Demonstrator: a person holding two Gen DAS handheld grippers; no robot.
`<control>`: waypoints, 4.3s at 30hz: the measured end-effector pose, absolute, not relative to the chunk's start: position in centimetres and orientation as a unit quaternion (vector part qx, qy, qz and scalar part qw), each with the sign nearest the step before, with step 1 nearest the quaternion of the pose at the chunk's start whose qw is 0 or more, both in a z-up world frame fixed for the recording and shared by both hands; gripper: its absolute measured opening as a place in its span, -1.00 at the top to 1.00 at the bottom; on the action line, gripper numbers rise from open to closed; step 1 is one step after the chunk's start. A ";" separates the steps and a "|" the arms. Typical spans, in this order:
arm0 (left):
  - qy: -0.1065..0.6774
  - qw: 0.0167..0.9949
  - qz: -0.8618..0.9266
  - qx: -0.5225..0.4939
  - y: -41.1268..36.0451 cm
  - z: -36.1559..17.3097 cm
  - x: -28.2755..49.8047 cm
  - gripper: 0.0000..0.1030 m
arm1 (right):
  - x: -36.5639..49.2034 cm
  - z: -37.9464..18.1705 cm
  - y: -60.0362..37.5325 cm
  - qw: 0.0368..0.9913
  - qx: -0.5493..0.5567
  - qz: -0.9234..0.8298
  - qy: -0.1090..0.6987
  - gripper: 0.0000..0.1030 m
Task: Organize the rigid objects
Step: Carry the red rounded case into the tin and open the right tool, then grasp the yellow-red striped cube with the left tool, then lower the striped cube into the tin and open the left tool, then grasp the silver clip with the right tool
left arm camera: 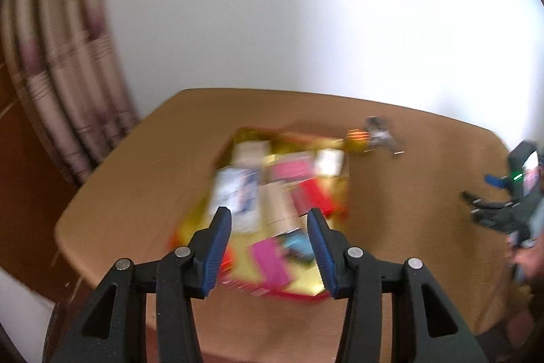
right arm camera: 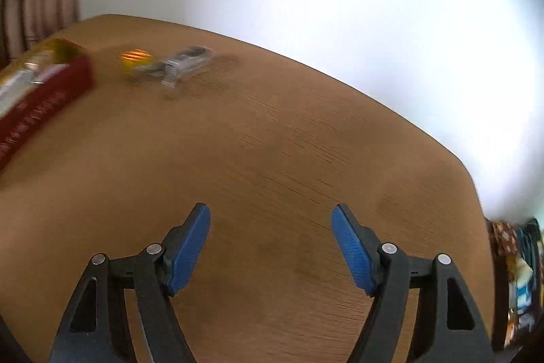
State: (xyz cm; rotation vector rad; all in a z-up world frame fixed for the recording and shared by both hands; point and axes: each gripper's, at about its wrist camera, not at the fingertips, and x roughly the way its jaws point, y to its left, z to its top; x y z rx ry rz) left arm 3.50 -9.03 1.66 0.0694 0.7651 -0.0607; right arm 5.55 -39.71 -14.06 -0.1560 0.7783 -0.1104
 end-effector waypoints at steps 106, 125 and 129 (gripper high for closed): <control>0.373 0.921 0.111 -0.023 -2.9 -2.4 -1.8 0.10 | 16.2 -8.8 -37.5 0.901 0.084 0.040 0.424 -1.00; 0.459 0.879 0.093 -0.089 0.9 -8.5 0.7 0.10 | 31.9 -12.6 -32.2 0.826 0.113 -0.055 0.550 -0.17; 0.467 0.876 0.089 -0.082 0.5 -8.7 0.8 0.10 | 32.0 -13.2 -32.5 0.822 0.119 -0.058 0.554 -0.08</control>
